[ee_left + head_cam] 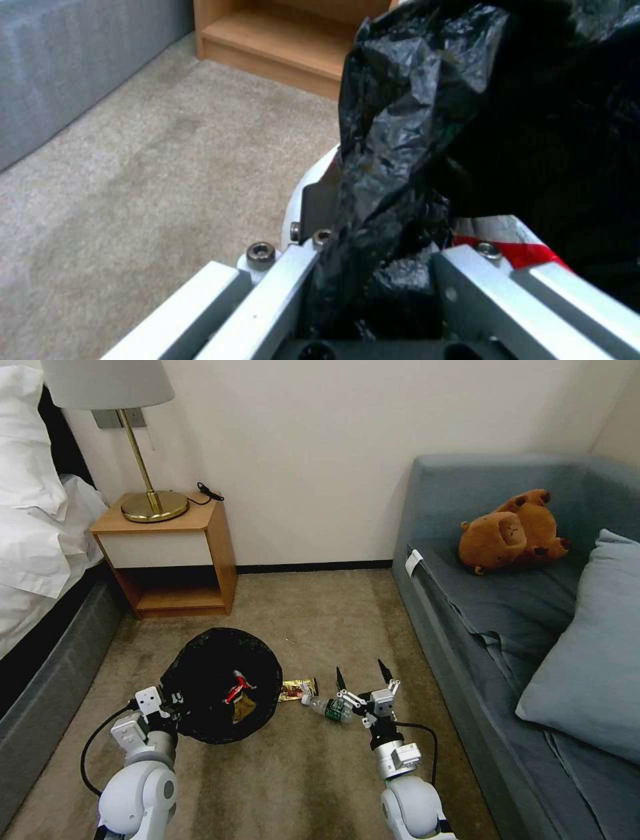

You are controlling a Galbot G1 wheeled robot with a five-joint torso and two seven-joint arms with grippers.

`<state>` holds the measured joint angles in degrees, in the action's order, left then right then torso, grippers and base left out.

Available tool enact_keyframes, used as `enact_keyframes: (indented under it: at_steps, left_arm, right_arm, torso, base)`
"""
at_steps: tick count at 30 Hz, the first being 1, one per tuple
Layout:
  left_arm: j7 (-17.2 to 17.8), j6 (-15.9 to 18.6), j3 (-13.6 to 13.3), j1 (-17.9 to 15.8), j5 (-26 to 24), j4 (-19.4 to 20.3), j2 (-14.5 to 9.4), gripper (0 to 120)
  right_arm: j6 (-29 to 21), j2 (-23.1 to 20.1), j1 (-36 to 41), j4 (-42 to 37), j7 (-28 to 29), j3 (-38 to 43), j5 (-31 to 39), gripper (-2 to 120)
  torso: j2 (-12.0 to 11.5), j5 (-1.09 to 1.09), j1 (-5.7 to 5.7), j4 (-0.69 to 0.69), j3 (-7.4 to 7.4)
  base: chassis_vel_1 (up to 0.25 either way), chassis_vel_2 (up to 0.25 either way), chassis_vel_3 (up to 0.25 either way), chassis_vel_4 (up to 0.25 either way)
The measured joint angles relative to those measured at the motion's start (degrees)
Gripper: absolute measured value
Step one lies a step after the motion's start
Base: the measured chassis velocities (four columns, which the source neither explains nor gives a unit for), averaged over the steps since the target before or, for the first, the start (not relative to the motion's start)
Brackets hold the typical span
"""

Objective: Pick up the trash bin, then pick up the garbage on the floor and place it into the trash bin.

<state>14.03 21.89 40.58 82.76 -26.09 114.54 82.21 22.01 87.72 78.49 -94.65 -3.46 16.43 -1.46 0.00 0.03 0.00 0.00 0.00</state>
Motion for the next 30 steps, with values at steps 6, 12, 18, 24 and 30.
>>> enact_keyframes:
  at_steps: [6, 12, 18, 24, 30]
  left_arm:
    - [0.0, 0.0, 0.4, 0.4, 0.0, 0.6, 0.0, 1]
    - [0.3, 0.0, 0.3, 0.4, 0.1, 0.8, 0.3, 1]
    - [0.4, -0.2, 0.2, 0.4, 0.3, 0.5, 0.6, 1]
    - [0.5, -0.9, 0.5, 0.5, 0.4, -0.4, 0.9, 1]
    - [0.7, -1.2, 0.7, 0.7, 0.6, -0.7, 1.4, 1]
  right_arm:
    - [0.2, -1.7, -0.1, 1.7, 0.0, -1.5, -1.7, 100]
    - [1.2, -1.9, 0.1, 3.9, -0.4, -2.1, -3.2, 100]
    - [1.3, -3.4, -0.5, 5.9, -0.6, -3.4, -3.7, 100]
    - [4.7, -5.8, -1.5, 10.8, -3.6, -5.6, -4.5, 100]
    - [6.9, -8.1, -4.4, 14.0, -5.9, -9.2, -4.5, 100]
  torso:
    - [0.0, 0.00, 0.00, 0.00, 0.00]
    - [0.0, -0.01, 0.00, -0.01, 0.00]
    - [0.0, -0.02, 0.00, -0.01, 0.00]
    - [0.0, -0.02, 0.00, -0.01, 0.00]
    - [0.0, -0.02, 0.00, -0.01, 0.00]
  base:
    - [-0.090, 0.078, 0.083, -0.083]
    - [-0.082, 0.075, 0.070, -0.076]
    - [-0.065, 0.075, 0.062, -0.079]
    - [-0.062, 0.077, 0.077, -0.067]
    - [-0.031, 0.025, 0.035, -0.036]
